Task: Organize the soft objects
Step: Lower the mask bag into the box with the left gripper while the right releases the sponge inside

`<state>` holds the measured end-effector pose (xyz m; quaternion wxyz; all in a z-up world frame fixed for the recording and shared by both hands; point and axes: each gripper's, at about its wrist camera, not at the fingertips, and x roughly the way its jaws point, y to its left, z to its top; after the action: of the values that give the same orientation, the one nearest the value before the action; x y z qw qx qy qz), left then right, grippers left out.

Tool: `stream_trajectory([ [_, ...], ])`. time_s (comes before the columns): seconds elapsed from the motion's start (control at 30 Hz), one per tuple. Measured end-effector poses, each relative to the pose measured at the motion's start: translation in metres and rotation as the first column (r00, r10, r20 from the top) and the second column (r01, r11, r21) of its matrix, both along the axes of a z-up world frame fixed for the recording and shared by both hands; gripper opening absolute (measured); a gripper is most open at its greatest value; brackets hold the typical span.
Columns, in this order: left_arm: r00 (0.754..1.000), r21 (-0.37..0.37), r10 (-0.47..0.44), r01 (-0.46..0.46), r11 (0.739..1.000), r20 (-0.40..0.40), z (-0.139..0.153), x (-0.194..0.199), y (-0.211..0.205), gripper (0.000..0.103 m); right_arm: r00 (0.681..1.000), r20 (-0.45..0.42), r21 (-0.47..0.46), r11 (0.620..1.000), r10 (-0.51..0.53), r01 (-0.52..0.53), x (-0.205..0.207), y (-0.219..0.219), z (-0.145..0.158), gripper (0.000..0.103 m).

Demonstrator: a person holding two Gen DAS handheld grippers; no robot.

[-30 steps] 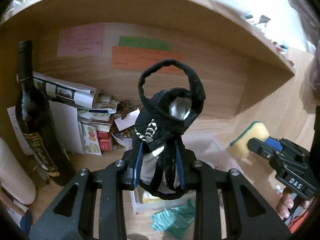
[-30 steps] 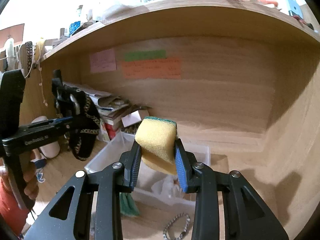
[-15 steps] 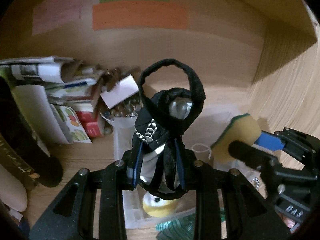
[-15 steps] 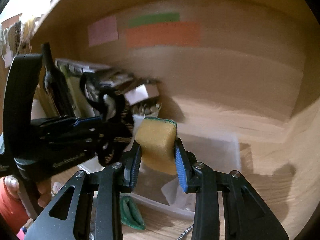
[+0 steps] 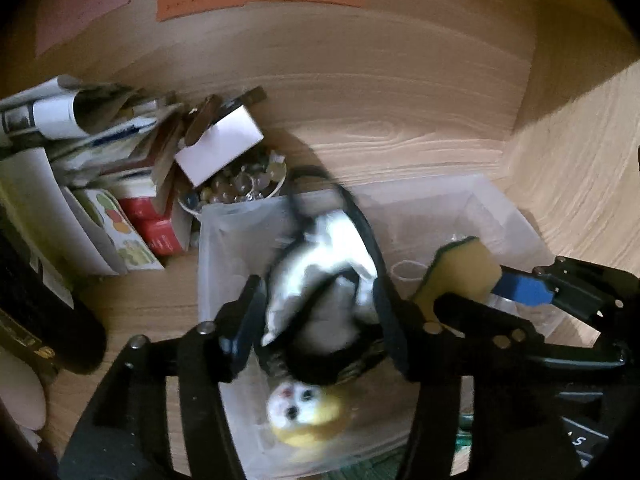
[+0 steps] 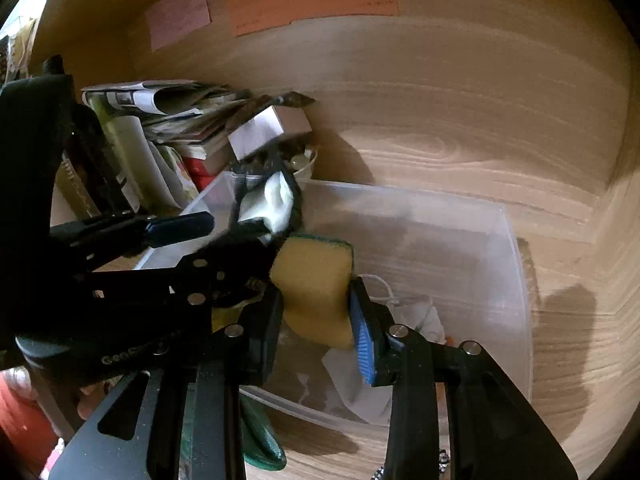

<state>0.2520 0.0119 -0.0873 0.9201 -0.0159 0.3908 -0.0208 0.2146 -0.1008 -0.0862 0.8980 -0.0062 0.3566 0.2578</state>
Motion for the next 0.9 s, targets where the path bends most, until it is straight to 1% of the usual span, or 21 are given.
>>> stream_trajectory([
  [0.03,1.0,-0.01,0.001,-0.001,1.0,-0.003,0.0,0.0,0.002,0.058,1.0,-0.004,-0.002,1.0,0.002,-0.002,0.0,0.0,-0.001,0.031],
  [0.17,0.999,-0.027,0.005,-0.004,1.0,0.035,0.004,-0.009,0.004,0.063,1.0,0.003,-0.02,1.0,0.001,-0.001,-0.002,0.003,-0.002,0.031],
  [0.2,0.999,-0.028,0.007,-0.005,1.0,0.04,0.006,-0.011,0.004,0.065,1.0,0.003,-0.021,1.0,0.002,-0.002,-0.003,0.003,-0.002,0.031],
  [0.3,0.998,-0.045,0.002,0.0,0.999,0.062,0.015,-0.02,0.008,0.066,1.0,0.011,-0.03,1.0,-0.002,0.002,-0.007,0.0,0.001,0.033],
  [0.37,0.996,-0.048,-0.002,0.007,0.999,0.09,0.025,-0.03,0.008,0.068,1.0,0.022,-0.03,1.0,-0.004,0.004,-0.01,-0.002,0.004,0.038],
  [0.43,0.992,-0.043,-0.005,0.01,0.999,0.124,0.035,-0.038,0.008,0.073,0.999,0.04,-0.019,1.0,-0.007,0.007,-0.015,-0.005,0.009,0.048],
  [0.53,0.983,-0.035,-0.006,0.013,0.999,0.182,0.051,-0.057,0.008,0.082,0.996,0.084,-0.01,1.0,-0.016,0.017,-0.025,-0.01,0.021,0.056],
  [0.57,0.981,-0.032,-0.008,0.014,0.999,0.195,0.056,-0.062,0.008,0.087,0.995,0.1,-0.011,1.0,-0.02,0.021,-0.029,-0.012,0.025,0.058],
  [0.6,0.977,-0.026,-0.007,0.013,1.0,0.215,0.061,-0.07,0.009,0.093,0.992,0.12,-0.01,1.0,-0.024,0.026,-0.035,-0.015,0.031,0.062],
  [0.63,0.972,-0.02,-0.005,0.01,1.0,0.235,0.066,-0.078,0.01,0.095,0.989,0.144,-0.005,1.0,-0.028,0.029,-0.042,-0.018,0.037,0.069],
  [0.67,0.969,-0.014,-0.003,0.006,1.0,0.249,0.069,-0.083,0.011,0.099,0.986,0.165,0.002,1.0,-0.03,0.03,-0.05,-0.021,0.043,0.073],
  [0.7,0.964,-0.008,0.0,0.002,1.0,0.265,0.072,-0.089,0.012,0.1,0.983,0.182,0.009,0.999,-0.033,0.032,-0.054,-0.023,0.047,0.081],
  [0.73,0.96,-0.002,0.002,-0.001,1.0,0.28,0.074,-0.097,0.013,0.1,0.977,0.208,0.019,0.999,-0.039,0.036,-0.062,-0.027,0.052,0.085],
  [0.83,0.956,-0.01,0.018,-0.016,1.0,0.293,0.076,-0.118,0.019,0.102,0.97,0.239,0.031,0.999,-0.047,0.041,-0.079,-0.034,0.06,0.086],
  [0.9,0.96,-0.026,0.026,-0.02,0.999,0.28,0.072,-0.125,0.024,0.103,0.97,0.237,0.039,0.999,-0.046,0.038,-0.087,-0.038,0.061,0.086],
])
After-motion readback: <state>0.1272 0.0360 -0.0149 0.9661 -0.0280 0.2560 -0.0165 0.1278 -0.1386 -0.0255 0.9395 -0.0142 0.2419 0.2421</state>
